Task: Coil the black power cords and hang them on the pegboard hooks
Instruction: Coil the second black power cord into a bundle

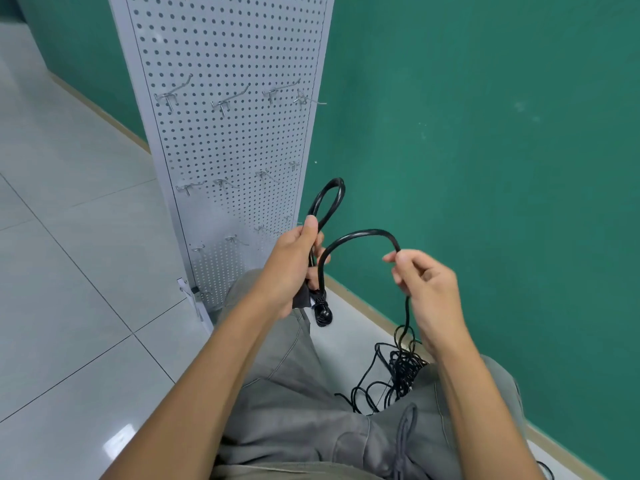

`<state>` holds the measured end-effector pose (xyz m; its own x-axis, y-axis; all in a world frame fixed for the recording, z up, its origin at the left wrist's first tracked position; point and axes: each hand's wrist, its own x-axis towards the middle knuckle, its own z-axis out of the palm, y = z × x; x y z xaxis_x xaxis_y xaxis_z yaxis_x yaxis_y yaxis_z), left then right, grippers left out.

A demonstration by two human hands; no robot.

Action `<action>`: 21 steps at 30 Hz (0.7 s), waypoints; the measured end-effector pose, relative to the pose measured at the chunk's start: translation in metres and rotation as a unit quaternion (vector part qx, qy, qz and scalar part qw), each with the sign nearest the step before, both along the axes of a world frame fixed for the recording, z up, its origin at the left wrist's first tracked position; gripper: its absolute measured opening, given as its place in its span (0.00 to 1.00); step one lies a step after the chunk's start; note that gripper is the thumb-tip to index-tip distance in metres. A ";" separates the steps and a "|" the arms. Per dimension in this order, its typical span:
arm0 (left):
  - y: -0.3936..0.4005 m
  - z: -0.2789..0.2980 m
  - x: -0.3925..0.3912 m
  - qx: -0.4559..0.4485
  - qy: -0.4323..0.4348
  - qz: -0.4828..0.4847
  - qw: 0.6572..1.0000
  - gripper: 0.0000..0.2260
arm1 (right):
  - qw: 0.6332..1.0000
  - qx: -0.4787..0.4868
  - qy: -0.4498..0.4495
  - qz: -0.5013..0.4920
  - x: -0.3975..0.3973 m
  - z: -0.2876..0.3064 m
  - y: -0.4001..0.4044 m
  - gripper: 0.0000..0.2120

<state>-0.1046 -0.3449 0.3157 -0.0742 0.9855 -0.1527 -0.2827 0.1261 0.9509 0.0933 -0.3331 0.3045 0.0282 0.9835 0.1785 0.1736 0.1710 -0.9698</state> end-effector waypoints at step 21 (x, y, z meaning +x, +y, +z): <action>-0.008 -0.001 0.020 0.059 -0.042 -0.208 0.975 0.15 | 0.995 0.036 0.058 -0.071 0.015 0.059 0.003 0.06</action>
